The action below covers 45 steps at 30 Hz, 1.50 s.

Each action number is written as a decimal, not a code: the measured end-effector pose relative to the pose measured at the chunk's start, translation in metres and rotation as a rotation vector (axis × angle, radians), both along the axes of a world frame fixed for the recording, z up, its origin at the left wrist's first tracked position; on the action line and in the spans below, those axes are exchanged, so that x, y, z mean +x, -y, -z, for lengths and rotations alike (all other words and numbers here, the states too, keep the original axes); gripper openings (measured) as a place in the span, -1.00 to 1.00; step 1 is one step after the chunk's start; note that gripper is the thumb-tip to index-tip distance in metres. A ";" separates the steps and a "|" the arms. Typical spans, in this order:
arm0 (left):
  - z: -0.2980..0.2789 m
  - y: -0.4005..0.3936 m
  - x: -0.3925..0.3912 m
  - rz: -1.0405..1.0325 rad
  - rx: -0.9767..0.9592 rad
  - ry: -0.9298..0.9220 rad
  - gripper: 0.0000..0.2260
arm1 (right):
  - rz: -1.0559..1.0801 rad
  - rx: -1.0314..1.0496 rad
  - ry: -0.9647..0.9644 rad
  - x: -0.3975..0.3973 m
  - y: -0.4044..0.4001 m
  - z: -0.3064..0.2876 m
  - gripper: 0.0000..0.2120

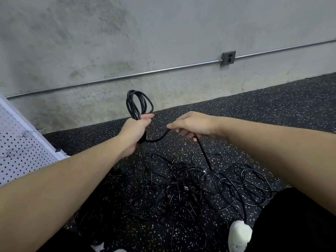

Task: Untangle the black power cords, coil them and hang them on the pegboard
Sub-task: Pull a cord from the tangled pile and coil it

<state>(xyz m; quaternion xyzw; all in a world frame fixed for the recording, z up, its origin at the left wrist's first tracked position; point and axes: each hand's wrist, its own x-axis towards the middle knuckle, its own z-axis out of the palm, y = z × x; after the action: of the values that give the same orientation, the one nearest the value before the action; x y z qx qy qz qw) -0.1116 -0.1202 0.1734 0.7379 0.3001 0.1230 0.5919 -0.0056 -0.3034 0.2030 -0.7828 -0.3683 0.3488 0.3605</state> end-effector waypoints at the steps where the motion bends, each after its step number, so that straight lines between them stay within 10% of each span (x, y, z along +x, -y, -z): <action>1: 0.002 0.000 -0.002 0.011 0.036 -0.054 -0.79 | -0.015 0.032 -0.037 -0.001 -0.001 -0.001 -0.75; 10: -0.010 0.032 -0.017 0.274 0.075 -0.198 -0.26 | 0.211 0.204 0.265 -0.001 -0.004 -0.005 -0.60; 15: 0.000 0.038 -0.007 0.349 0.187 -0.230 -0.79 | 0.275 0.236 0.035 -0.005 -0.012 -0.007 -0.56; 20: 0.000 0.033 -0.010 0.238 0.099 -0.191 -0.80 | 0.151 0.274 -0.207 0.003 -0.004 -0.010 -0.81; 28: -0.005 0.039 -0.013 0.417 0.026 -0.045 -0.84 | 0.503 0.424 0.208 0.003 -0.006 -0.009 -0.56; 36: -0.005 0.040 -0.015 0.487 -0.093 0.073 -0.89 | 0.356 0.578 0.003 -0.002 -0.010 -0.006 -0.82; 39: -0.008 0.045 -0.016 0.552 -0.119 0.107 -0.87 | 0.392 0.699 -0.182 0.000 -0.006 -0.008 -0.61; 45: -0.006 0.044 -0.016 0.684 -0.079 0.050 -0.89 | 0.443 0.482 -0.246 0.001 -0.003 -0.011 -0.69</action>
<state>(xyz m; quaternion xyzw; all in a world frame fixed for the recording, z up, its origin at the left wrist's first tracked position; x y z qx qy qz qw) -0.1278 -0.1642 0.1793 0.7692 0.0255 -0.0762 0.6340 -0.0047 -0.3008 0.2142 -0.6881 -0.2152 0.2568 0.6436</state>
